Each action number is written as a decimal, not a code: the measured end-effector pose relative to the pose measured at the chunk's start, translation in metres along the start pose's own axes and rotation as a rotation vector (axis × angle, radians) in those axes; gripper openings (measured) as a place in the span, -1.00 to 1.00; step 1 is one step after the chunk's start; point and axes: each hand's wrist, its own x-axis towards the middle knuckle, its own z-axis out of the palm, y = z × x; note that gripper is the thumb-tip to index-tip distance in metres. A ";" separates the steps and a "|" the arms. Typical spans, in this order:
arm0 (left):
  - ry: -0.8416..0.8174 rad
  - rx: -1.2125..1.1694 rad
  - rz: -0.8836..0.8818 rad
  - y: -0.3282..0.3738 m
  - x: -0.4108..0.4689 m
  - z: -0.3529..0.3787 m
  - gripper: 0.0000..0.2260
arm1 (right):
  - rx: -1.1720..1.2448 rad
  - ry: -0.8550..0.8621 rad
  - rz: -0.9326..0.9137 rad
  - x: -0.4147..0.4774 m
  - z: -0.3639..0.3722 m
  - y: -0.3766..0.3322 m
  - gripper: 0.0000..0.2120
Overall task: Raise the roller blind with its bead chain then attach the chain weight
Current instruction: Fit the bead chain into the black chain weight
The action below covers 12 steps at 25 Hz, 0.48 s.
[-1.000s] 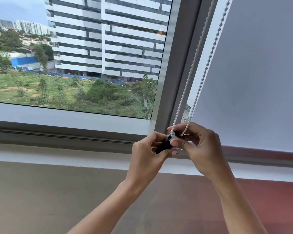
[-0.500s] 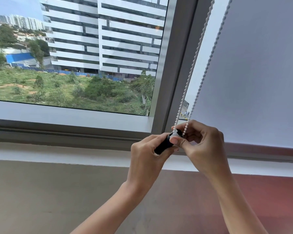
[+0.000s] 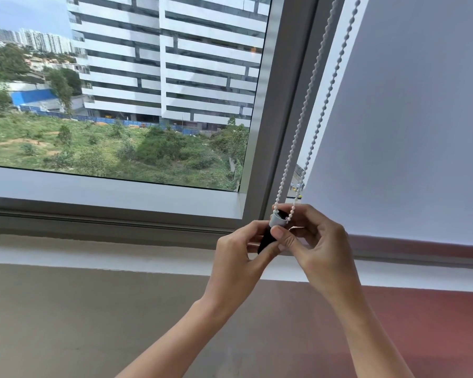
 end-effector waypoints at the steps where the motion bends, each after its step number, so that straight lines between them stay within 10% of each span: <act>1: -0.012 -0.005 -0.005 -0.001 0.000 0.001 -0.85 | 0.016 0.006 0.004 0.000 0.000 0.002 -0.73; 12: -0.069 -0.032 -0.080 -0.014 0.000 0.011 -0.90 | 0.057 0.105 0.046 -0.007 0.006 0.015 -0.77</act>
